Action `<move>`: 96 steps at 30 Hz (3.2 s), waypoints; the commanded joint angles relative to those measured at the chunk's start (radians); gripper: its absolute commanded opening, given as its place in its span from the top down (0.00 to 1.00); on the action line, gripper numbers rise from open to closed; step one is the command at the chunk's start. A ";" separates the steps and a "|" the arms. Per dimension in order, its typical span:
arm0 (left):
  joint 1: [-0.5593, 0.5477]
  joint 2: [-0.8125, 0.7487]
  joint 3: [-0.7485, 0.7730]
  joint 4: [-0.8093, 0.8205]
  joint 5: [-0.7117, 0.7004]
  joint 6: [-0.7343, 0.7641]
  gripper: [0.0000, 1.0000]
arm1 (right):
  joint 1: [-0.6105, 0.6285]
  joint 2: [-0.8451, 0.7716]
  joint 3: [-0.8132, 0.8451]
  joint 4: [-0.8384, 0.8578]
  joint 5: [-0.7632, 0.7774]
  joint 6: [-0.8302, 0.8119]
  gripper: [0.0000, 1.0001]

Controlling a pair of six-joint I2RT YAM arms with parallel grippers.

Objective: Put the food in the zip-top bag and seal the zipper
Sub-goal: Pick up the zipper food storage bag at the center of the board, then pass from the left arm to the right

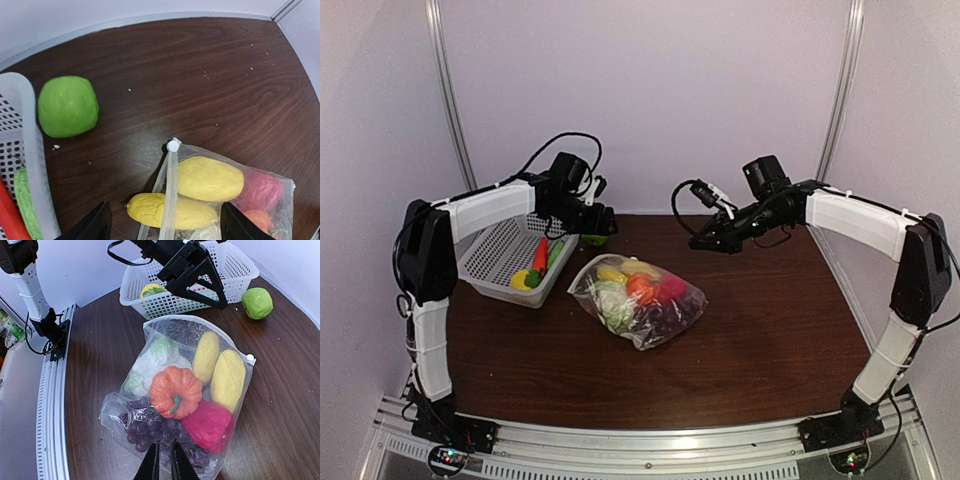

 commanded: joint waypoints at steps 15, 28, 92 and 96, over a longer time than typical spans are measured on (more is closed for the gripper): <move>-0.005 0.186 0.216 -0.220 0.166 -0.034 0.33 | 0.000 0.042 0.001 -0.006 0.051 0.014 0.81; -0.022 0.019 -0.084 -0.104 0.294 -0.048 0.47 | 0.000 0.051 0.003 -0.031 0.045 0.005 0.76; -0.409 -0.284 0.112 -0.047 0.510 0.593 1.00 | -0.046 0.351 0.421 -0.958 -0.470 -0.642 0.36; -0.410 -0.289 0.111 -0.045 0.501 0.595 1.00 | -0.008 0.350 0.424 -0.958 -0.439 -0.625 0.40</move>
